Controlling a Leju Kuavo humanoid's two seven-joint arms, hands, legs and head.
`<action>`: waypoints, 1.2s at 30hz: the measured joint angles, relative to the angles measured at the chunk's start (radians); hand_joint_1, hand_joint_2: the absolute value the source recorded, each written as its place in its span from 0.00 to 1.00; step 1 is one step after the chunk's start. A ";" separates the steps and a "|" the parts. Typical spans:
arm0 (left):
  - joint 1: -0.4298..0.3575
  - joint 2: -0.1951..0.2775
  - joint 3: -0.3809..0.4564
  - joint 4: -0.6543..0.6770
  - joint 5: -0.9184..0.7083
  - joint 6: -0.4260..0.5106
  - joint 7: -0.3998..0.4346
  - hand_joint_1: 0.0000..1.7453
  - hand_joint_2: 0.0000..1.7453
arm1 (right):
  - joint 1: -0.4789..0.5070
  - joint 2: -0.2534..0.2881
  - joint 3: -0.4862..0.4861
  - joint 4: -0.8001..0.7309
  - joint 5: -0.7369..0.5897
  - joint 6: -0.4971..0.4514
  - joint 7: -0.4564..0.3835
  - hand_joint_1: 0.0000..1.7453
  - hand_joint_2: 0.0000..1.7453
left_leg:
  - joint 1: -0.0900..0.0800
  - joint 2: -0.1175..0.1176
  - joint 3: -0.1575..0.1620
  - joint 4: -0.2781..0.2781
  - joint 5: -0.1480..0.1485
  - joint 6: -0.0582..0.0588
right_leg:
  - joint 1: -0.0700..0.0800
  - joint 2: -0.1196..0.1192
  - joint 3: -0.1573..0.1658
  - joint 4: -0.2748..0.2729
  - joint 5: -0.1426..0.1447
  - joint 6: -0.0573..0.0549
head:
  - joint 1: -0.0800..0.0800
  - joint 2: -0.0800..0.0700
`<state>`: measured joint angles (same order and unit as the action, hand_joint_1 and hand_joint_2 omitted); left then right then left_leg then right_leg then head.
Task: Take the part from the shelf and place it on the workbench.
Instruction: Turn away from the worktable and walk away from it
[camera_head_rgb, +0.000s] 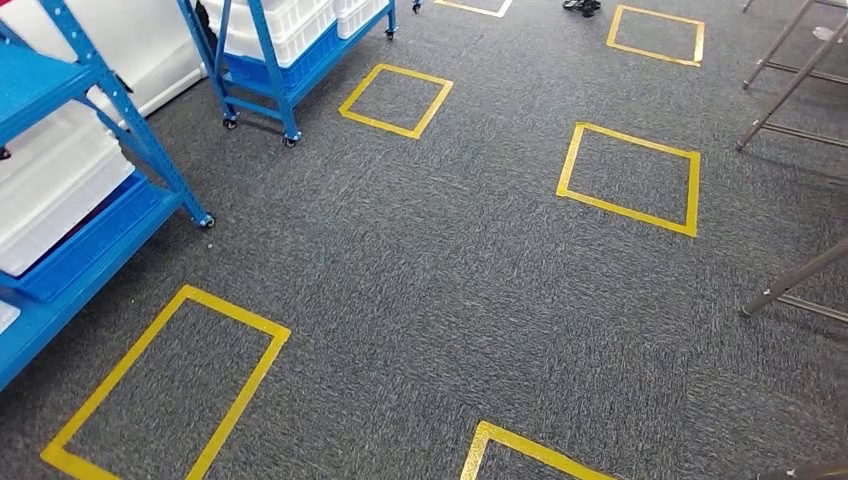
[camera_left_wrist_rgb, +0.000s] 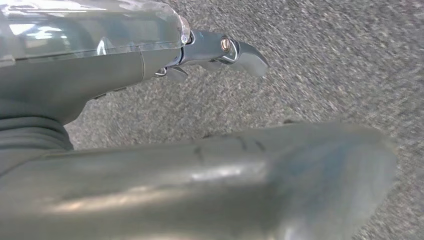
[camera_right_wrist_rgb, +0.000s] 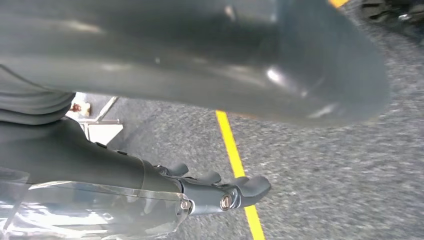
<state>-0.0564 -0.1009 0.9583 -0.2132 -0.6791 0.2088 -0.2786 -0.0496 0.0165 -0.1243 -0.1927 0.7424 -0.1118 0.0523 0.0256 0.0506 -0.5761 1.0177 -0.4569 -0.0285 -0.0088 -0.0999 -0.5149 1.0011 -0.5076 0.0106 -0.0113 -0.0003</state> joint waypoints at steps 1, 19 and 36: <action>0.002 0.001 0.000 0.000 -0.002 -0.002 0.001 0.00 0.00 | -0.001 0.000 -0.003 0.000 -0.004 0.000 -0.003 0.00 0.00 | -0.001 -0.012 -0.002 0.000 0.001 0.011 | -0.001 -0.007 0.002 0.001 -0.002 0.004 | 0.002 0.000; 0.005 0.009 -0.021 0.001 -0.025 -0.030 -0.002 0.00 0.00 | 0.010 -0.002 -0.041 0.004 -0.026 -0.003 -0.012 0.00 0.00 | -0.023 -0.142 -0.013 0.012 -0.009 0.022 | 0.009 0.129 -0.037 -0.006 0.040 -0.044 | 0.002 0.000; 0.000 0.024 -0.048 0.001 -0.059 -0.049 -0.013 0.00 0.00 | 0.020 0.000 -0.079 0.006 -0.048 0.007 -0.012 0.00 0.00 | -0.015 -0.047 0.026 -0.026 0.004 0.048 | -0.005 0.066 -0.071 0.121 -0.057 0.007 | 0.002 0.000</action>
<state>-0.0564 -0.0771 0.9102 -0.2121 -0.7377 0.1596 -0.2913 -0.0299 0.0161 -0.2037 -0.1864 0.6941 -0.1046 0.0402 0.0110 0.0037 -0.5500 0.9920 -0.4524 0.0190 -0.0133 -0.0337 -0.5859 1.1217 -0.5646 0.0181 -0.0095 -0.0004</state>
